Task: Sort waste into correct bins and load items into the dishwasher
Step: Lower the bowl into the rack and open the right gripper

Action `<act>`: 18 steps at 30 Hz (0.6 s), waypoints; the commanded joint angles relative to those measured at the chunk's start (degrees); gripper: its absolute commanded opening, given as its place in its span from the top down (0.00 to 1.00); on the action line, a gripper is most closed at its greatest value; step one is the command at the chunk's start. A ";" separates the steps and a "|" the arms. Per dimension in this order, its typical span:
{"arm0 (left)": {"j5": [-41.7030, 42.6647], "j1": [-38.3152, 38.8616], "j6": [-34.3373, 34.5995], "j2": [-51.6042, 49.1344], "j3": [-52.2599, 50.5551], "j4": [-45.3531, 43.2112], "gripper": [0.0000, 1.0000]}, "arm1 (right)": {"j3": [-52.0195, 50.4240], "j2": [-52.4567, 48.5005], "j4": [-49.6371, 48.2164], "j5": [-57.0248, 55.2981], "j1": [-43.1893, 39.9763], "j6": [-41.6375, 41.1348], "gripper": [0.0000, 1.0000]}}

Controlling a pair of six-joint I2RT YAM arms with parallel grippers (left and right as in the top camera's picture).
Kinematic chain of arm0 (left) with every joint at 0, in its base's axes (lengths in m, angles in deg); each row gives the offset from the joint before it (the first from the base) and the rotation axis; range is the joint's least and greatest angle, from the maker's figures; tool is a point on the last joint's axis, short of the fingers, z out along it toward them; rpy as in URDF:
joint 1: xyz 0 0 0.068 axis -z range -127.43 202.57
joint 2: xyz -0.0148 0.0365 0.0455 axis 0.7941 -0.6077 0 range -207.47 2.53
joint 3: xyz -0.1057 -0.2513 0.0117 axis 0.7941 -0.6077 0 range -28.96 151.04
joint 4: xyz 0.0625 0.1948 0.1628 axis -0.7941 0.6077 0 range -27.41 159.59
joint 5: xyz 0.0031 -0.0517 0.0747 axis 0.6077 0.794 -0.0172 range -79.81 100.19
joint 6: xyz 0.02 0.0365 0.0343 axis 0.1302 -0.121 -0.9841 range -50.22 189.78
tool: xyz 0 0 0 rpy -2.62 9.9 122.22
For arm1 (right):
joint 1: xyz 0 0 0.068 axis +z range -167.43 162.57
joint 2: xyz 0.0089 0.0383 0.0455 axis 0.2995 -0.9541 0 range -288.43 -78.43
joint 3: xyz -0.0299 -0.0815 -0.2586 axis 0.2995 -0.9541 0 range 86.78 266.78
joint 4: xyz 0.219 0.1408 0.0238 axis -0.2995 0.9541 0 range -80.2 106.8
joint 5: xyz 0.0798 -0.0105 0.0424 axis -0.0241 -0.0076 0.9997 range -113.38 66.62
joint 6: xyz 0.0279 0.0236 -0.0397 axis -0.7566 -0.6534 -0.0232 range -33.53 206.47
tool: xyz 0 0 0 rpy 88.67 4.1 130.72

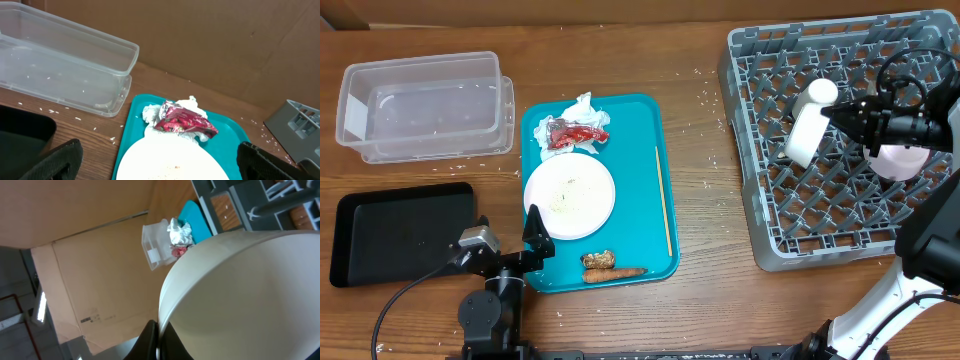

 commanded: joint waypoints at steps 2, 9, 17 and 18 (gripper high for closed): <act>0.48 0.04 0.81 0.55 -0.24 -0.17 0.01 | -0.20 1.25 0.11 -2.69 -0.63 0.96 0.96; 0.48 0.04 0.81 0.55 -0.24 -0.17 0.00 | -0.20 1.25 0.09 -2.84 -1.11 0.96 0.96; 0.48 0.04 0.81 0.55 -0.24 -0.17 0.00 | -1.16 1.25 0.09 -3.45 0.22 0.98 0.96; 0.48 0.04 0.81 0.55 -0.24 -0.17 0.00 | -1.60 1.25 0.04 -3.45 0.33 0.98 0.96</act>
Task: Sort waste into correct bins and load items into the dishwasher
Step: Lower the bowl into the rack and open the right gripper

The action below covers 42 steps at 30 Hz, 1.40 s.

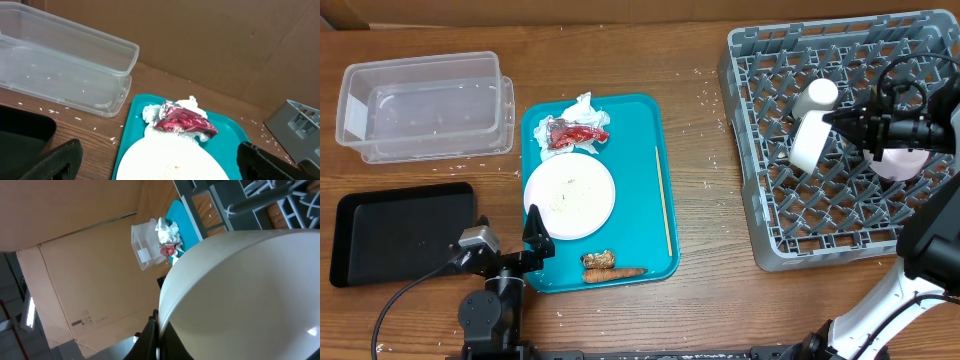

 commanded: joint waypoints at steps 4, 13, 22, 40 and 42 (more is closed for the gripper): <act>0.48 0.04 0.81 0.55 -0.24 -0.17 0.00 | -3.13 1.25 -0.52 -0.17 1.01 0.98 0.96; 0.48 0.04 0.81 0.55 -0.24 -0.17 0.00 | -3.56 1.27 0.04 5.18 0.94 1.20 0.96; 0.46 0.04 0.81 0.55 -0.24 -0.17 0.00 | -3.58 1.27 0.02 2.16 0.94 1.18 0.96; 0.48 0.04 0.81 0.55 -0.24 -0.17 0.01 | 7.78 3.58 -0.07 -25.16 -6.14 -11.54 0.77; 0.48 0.04 0.81 0.55 -0.24 -0.17 0.00 | 11.28 4.81 -0.07 -32.87 -6.14 -16.09 0.76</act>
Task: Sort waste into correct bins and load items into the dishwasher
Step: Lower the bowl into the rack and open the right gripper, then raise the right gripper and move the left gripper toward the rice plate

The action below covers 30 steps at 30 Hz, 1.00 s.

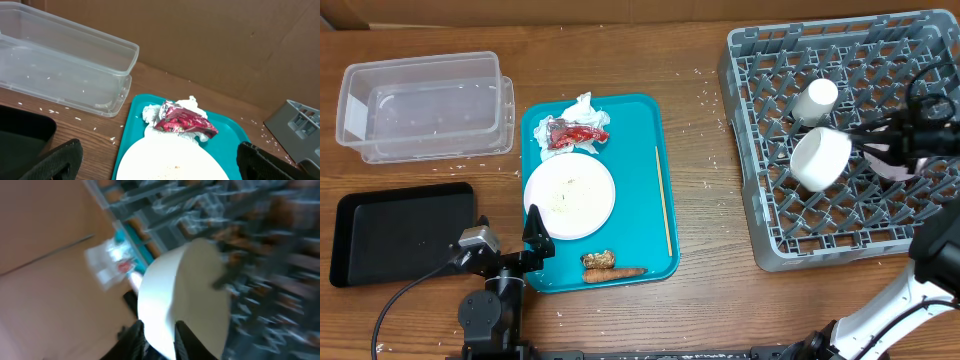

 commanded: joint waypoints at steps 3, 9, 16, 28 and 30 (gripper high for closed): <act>0.50 0.04 0.81 0.55 -0.24 -0.17 0.00 | 10.14 6.47 -0.07 -23.10 0.20 -13.77 0.71; 0.48 0.04 0.81 0.55 -0.24 -0.17 0.00 | 13.99 10.93 -0.09 -30.01 0.26 -18.21 0.66; 0.50 0.04 0.81 0.55 -0.24 -0.17 0.00 | 13.99 14.78 -0.07 -29.49 3.48 -18.18 0.66; 0.48 0.04 0.81 0.55 -0.24 -0.17 0.00 | 13.84 22.40 -2.27 -27.39 28.41 -17.81 0.08; 0.48 0.04 0.81 0.55 -0.24 -0.17 0.00 | 13.18 22.23 -3.74 -27.36 32.70 -17.81 0.00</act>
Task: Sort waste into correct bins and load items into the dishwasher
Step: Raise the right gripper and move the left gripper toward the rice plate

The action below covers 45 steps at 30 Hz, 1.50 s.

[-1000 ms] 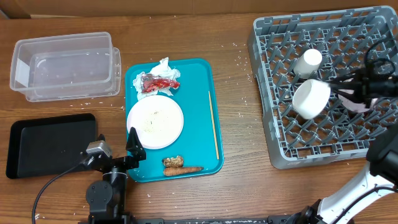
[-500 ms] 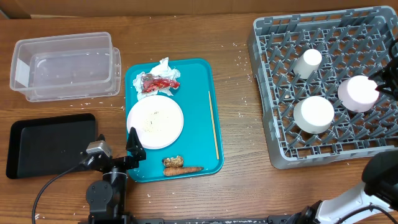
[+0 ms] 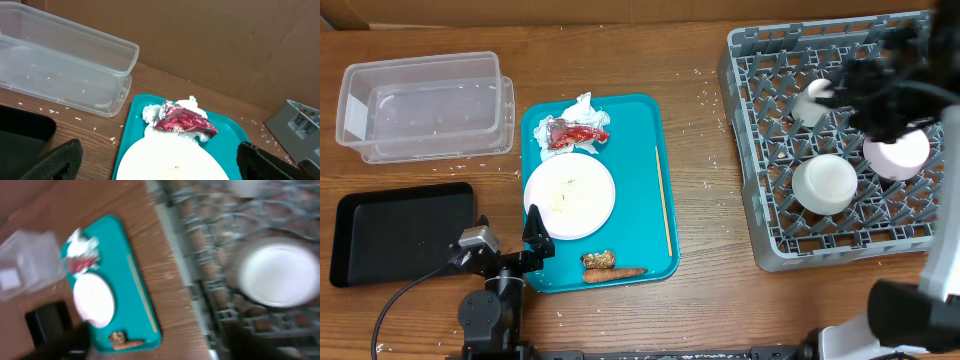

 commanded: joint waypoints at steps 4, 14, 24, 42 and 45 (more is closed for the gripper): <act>0.52 0.04 0.81 0.55 -0.24 -0.17 0.00 | -0.26 0.04 -2.69 2.36 11.47 -0.24 0.00; 12.74 0.07 23.61 0.55 -0.24 -5.49 0.00 | -0.26 -0.13 -8.85 3.72 24.09 -0.24 0.00; 14.29 0.04 32.00 0.50 2.23 -25.75 0.00 | -0.26 -0.13 -10.45 1.07 25.55 -0.22 0.00; 38.73 0.02 4.46 -41.75 53.51 9.73 0.00 | -0.26 -0.13 -13.44 -26.25 25.44 -0.20 0.00; 46.99 0.02 -1.53 -53.37 67.25 18.69 0.00 | -0.26 -0.13 -13.53 -33.64 24.98 -0.22 0.00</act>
